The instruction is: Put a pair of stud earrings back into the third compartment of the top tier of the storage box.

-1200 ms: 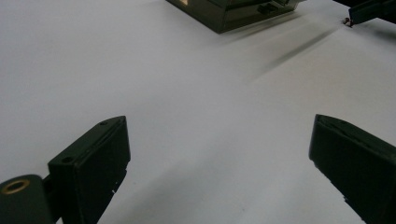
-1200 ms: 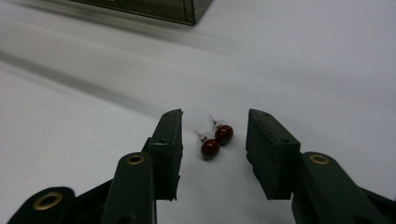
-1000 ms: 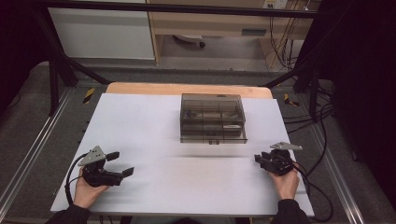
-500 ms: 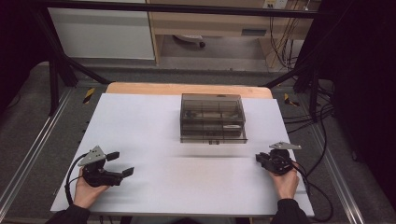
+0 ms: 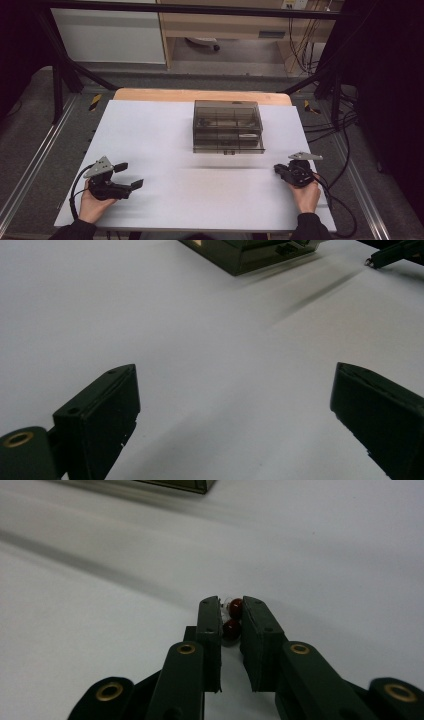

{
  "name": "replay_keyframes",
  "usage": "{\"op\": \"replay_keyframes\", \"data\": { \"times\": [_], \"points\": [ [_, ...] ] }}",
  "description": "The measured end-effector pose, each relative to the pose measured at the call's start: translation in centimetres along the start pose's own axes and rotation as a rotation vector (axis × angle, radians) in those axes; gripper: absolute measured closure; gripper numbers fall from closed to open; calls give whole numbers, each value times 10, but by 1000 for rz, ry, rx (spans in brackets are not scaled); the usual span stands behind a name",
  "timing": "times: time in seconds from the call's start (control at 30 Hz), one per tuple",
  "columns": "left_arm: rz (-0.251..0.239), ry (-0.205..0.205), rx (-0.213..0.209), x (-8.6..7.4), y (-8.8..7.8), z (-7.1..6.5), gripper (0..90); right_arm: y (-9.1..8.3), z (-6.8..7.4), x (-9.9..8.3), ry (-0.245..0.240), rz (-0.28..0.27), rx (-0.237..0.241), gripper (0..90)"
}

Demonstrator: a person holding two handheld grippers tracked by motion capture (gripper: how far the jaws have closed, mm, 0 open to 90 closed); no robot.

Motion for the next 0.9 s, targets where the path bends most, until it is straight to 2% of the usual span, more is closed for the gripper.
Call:
{"op": "replay_keyframes", "data": {
  "times": [0.43,0.9],
  "points": [
    [-1,0,1,0,0,0,58,-6,1,1,0,-2,9,795],
    [0,0,0,0,0,0,59,-17,5,3,-23,-27,27,796]
  ]
}}
Point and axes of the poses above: each handheld gripper's, and its own axes: y roughly forward along the jaws, x roughly out of its top, z roughly to its left, the point moved 1 cm from there along y, roughly forward along the jaws, and after that the axes turned 15 degrees about y, right-handed, at the moved point
